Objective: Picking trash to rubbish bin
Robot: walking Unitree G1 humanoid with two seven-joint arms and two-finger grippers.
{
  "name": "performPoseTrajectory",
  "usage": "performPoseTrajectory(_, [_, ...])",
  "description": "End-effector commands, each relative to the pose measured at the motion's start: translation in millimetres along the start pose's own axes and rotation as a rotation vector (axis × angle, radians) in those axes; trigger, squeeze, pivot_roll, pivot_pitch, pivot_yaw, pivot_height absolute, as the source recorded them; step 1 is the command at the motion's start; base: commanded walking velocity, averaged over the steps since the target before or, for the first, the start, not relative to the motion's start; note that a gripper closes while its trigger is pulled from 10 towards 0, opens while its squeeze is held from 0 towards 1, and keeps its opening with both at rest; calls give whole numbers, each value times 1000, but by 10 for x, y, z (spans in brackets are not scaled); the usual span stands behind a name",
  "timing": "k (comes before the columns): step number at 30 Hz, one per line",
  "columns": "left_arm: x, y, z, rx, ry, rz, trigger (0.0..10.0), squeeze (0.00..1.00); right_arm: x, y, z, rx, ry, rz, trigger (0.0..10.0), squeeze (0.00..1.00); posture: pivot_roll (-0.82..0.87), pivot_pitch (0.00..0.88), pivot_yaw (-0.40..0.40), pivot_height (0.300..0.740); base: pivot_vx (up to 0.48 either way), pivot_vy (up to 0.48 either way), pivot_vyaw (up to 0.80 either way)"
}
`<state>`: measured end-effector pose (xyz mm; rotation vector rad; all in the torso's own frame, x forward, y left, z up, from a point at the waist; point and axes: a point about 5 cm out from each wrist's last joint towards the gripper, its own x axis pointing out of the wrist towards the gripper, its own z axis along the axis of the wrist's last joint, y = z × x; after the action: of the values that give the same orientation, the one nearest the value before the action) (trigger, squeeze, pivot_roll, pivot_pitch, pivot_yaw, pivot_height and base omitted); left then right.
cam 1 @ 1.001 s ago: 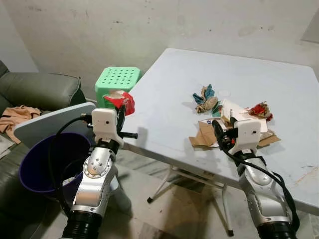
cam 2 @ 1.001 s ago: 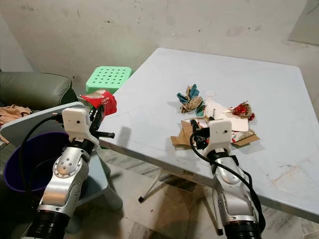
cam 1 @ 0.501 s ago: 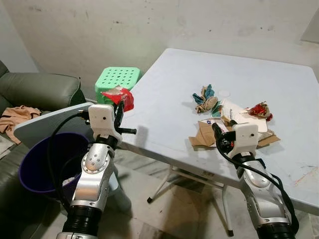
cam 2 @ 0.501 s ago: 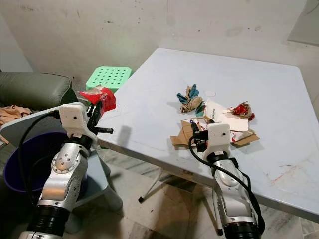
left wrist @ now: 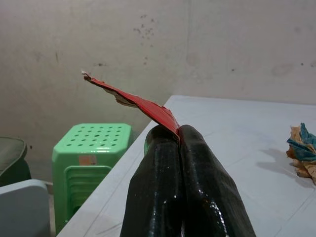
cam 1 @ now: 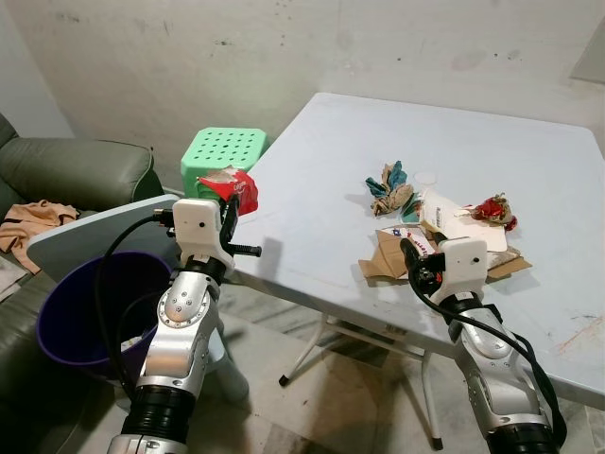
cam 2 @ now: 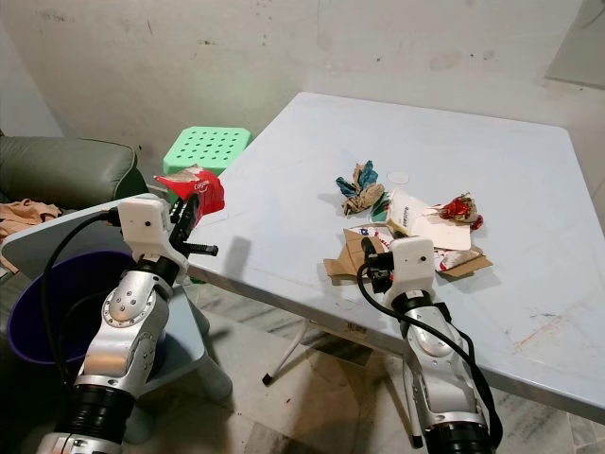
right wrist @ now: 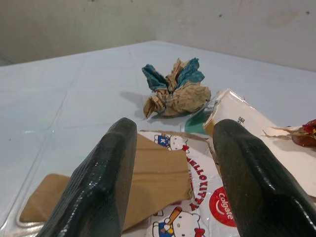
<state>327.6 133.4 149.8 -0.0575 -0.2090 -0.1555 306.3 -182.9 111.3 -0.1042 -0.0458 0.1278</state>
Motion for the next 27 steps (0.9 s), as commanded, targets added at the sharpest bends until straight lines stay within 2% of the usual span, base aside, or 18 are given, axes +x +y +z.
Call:
performPoseTrajectory(1, [24, 43, 11, 9, -2, 6, 10000, 0, 33, -5, 42, 4, -22, 3, 10000, 0, 96, 0, -4, 740, 0, 465, 0])
performPoseTrajectory(13, [25, 55, 1, 12, 0, 9, 10000, 0, 48, 34, 24, -20, -20, 30, 10000, 0, 103, 0, -7, 740, 0, 469, 0])
performPoseTrajectory(16, [27, 57, 2, 9, -1, 15, 10000, 0, 46, 40, 25, -32, -21, 41, 10000, 0, 104, 0, -7, 740, 0, 214, 0])
performPoseTrajectory(27, [21, 33, -30, 19, 23, 29, 10000, 0, 39, 48, 3, -34, -11, 46, 10000, 0, 104, 0, -6, 740, 0, 0, 800])
